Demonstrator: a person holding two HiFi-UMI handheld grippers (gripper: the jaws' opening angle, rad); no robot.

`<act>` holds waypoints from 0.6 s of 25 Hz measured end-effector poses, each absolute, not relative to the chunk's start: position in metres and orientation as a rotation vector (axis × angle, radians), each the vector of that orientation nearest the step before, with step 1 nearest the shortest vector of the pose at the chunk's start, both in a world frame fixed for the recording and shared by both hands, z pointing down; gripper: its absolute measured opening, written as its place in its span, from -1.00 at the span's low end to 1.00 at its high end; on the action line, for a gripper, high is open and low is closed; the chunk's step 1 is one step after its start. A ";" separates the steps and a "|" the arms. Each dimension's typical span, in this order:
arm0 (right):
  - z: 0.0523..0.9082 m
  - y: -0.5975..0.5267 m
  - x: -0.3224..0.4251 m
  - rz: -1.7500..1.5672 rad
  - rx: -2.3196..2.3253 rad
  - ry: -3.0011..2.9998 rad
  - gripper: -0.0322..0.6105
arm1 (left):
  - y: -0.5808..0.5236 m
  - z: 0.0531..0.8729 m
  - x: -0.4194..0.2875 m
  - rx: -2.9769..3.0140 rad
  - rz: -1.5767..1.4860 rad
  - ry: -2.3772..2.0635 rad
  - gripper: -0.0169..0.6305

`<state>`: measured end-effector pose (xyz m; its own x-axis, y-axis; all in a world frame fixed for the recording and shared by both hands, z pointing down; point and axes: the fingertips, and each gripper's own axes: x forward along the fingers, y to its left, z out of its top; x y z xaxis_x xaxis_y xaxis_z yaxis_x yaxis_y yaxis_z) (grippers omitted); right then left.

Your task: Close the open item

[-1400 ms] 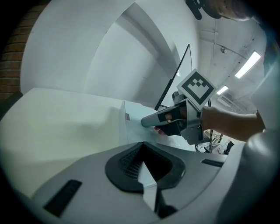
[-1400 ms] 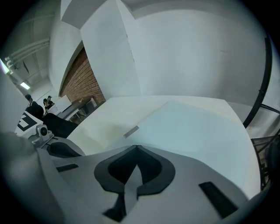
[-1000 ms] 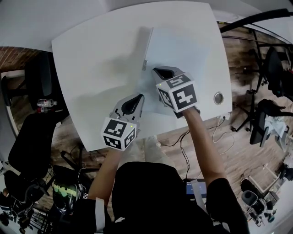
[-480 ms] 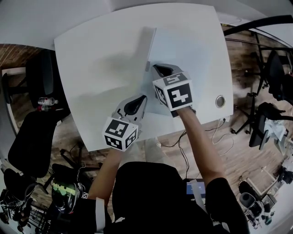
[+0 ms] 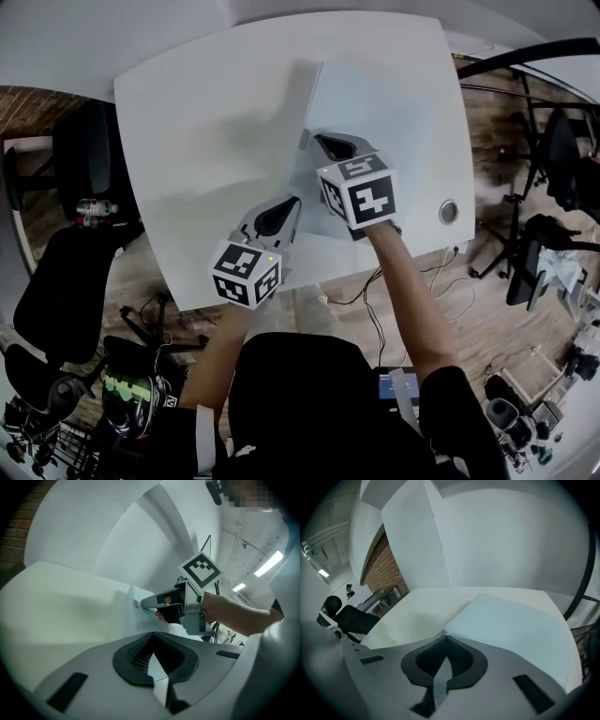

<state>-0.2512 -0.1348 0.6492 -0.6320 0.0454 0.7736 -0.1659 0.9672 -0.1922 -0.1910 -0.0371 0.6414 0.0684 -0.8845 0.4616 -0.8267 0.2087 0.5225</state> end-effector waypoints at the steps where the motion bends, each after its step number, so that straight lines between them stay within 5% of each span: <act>1: 0.648 -0.135 -0.251 0.318 0.077 -2.241 -0.78 | -0.037 0.641 -0.191 1.593 -0.107 -1.740 -0.91; 15: 0.621 -0.127 -0.242 0.388 0.008 -2.291 -0.78 | -0.037 0.606 -0.204 1.579 -0.069 -1.788 -0.91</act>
